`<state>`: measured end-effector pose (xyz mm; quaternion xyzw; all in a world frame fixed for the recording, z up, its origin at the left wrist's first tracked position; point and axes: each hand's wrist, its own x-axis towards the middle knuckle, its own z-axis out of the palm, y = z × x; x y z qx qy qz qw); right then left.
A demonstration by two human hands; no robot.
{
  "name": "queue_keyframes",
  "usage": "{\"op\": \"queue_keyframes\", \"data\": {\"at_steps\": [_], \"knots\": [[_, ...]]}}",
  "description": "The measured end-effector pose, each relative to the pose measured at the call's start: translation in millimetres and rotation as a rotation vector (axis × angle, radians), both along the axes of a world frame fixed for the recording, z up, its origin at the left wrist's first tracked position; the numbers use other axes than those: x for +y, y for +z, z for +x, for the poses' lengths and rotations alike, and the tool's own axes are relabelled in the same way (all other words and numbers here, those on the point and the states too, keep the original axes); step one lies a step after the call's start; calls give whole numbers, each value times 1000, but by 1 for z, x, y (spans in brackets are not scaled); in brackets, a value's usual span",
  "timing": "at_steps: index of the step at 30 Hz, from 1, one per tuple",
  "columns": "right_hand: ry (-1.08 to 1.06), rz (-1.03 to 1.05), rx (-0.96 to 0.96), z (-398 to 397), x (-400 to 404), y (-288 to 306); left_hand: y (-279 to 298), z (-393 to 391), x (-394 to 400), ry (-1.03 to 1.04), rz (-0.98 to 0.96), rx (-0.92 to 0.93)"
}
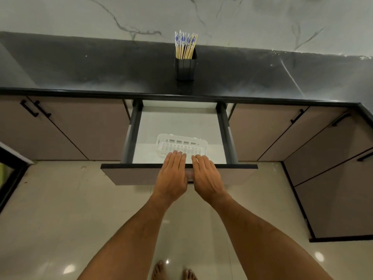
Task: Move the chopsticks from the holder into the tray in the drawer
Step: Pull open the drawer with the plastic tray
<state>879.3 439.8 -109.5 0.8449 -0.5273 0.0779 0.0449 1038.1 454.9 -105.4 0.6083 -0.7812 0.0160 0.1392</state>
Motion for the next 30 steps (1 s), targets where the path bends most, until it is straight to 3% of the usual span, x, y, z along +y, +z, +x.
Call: {"op": "queue_keyframes", "data": {"at_steps": [10,18,23,30], "knots": [[-152,2,76,-1,-63,50,32,51,-57,130,1,-30],[-234,163,-10,-7,-109,30,11,71,-110,195,101,-1],[-319,322,-75,-5,-149,-10,-23,74,-145,297,213,124],[-573,658,-271,-9,-192,-55,-66,70,-187,530,473,437]]}}
